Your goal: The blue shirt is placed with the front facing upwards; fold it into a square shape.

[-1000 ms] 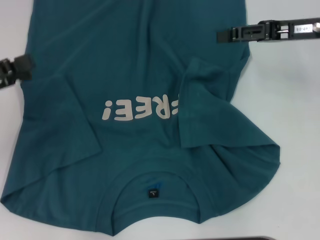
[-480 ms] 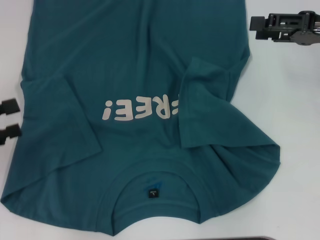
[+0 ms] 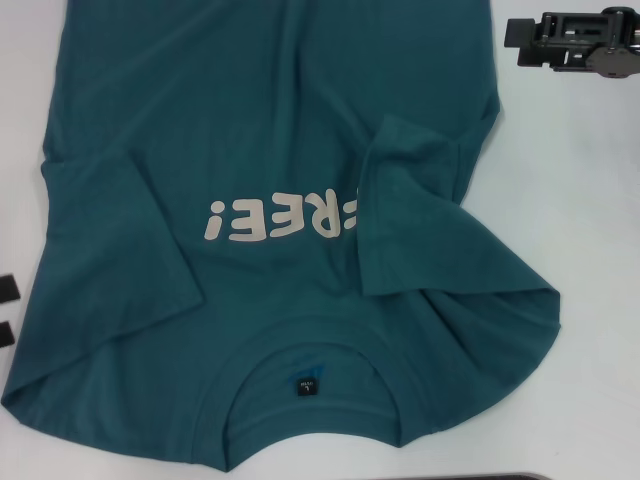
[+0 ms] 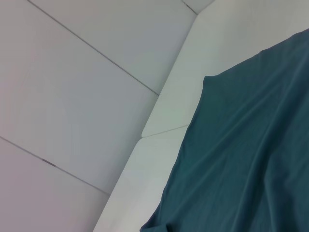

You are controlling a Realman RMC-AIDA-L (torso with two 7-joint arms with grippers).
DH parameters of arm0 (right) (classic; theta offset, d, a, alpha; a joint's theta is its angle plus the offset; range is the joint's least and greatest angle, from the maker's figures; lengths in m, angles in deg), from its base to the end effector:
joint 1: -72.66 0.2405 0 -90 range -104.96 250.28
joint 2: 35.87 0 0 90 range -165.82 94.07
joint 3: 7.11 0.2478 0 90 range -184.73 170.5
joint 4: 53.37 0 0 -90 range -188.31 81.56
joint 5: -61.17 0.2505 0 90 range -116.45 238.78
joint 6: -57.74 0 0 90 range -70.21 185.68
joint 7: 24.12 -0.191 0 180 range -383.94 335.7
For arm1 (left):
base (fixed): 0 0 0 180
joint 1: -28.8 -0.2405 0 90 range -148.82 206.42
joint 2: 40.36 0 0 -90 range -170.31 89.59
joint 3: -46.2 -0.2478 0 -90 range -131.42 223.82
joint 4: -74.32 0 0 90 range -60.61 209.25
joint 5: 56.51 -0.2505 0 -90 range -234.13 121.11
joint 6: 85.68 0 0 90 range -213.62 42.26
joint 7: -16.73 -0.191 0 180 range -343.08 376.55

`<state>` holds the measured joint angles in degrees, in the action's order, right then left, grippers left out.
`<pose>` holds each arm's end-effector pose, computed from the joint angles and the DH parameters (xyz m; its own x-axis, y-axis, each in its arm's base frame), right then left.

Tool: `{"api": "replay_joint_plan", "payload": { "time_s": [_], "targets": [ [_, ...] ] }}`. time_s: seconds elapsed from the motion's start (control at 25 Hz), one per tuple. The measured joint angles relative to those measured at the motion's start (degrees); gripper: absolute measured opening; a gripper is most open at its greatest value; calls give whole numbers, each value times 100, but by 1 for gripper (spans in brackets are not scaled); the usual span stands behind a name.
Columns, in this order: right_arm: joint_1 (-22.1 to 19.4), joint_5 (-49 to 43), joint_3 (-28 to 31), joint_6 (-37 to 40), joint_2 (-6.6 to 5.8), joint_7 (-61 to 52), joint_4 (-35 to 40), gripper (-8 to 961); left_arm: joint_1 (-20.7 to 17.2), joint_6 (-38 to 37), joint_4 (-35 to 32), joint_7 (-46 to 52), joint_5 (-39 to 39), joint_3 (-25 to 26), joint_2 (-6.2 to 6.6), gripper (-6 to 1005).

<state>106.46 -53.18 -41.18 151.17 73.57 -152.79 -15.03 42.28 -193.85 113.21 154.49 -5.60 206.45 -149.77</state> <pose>0.2652 0.4091 0.0553 0.2511 -0.8155 -0.5214 -0.8957 -0.4000 0.1943 -0.3901 0.2406 0.0673 -0.2529 0.8995 0.3563 0.9293 0.1234 0.3481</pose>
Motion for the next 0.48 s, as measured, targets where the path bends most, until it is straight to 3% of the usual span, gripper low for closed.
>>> {"api": "replay_joint_plan", "payload": {
  "time_s": [0.2,0.48],
  "targets": [
    [5,0,-14,-14,-2,-48,4,745,-109,14,90,-523,-247,137,-27,889],
    [-30,0,10,-37,-6,-57,-16,745,-136,267,18,-479,-796,180,-39,803]
  ]
}}
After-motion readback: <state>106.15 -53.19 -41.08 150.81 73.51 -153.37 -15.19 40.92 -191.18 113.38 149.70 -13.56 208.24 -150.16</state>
